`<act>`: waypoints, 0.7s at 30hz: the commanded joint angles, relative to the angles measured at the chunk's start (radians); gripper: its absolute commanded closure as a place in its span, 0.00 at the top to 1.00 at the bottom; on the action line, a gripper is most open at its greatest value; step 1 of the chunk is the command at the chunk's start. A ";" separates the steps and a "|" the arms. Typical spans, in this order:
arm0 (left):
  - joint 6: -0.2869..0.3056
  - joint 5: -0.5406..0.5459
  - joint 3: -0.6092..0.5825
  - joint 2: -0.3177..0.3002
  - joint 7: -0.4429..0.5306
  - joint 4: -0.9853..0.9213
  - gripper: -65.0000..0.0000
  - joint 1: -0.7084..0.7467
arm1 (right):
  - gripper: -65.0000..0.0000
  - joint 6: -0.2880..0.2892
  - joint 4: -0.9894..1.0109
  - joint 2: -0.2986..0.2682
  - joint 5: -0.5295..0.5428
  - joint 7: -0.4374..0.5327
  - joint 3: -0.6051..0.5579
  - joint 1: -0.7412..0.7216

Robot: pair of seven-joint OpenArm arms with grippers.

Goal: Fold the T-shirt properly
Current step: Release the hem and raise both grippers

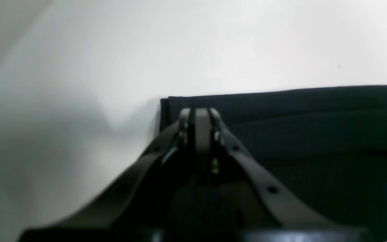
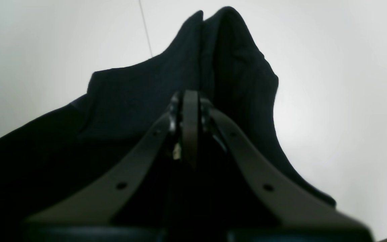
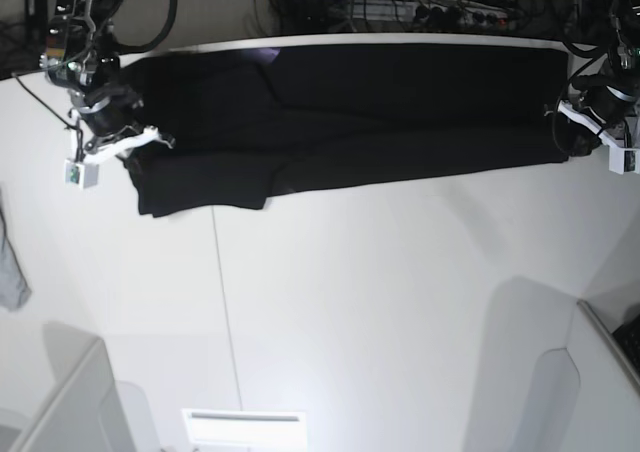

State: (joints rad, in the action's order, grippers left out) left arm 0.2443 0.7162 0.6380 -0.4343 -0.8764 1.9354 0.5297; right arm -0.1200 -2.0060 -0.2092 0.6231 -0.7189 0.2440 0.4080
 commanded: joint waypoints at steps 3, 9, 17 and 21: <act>0.007 0.009 0.033 -0.018 0.020 0.016 0.00 0.002 | 0.00 0.009 -0.020 -0.005 0.011 0.020 0.012 0.015; 0.007 0.009 0.038 -0.018 0.020 0.016 0.00 0.004 | 0.00 0.004 -0.020 -0.016 0.240 0.012 0.108 0.050; 0.007 0.009 0.038 -0.018 0.020 0.017 0.00 0.025 | 0.00 0.007 -0.020 -0.014 0.292 0.018 0.122 0.118; 0.007 0.009 0.039 -0.039 0.020 0.017 0.00 0.050 | 0.00 0.007 -0.020 -0.011 0.295 0.018 0.122 0.139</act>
State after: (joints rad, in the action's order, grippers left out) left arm 0.2516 0.7193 0.6662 -0.4519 -0.8799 1.9354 0.5800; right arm -0.1226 -2.0079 -0.2119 0.9115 -0.7170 0.3599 0.5415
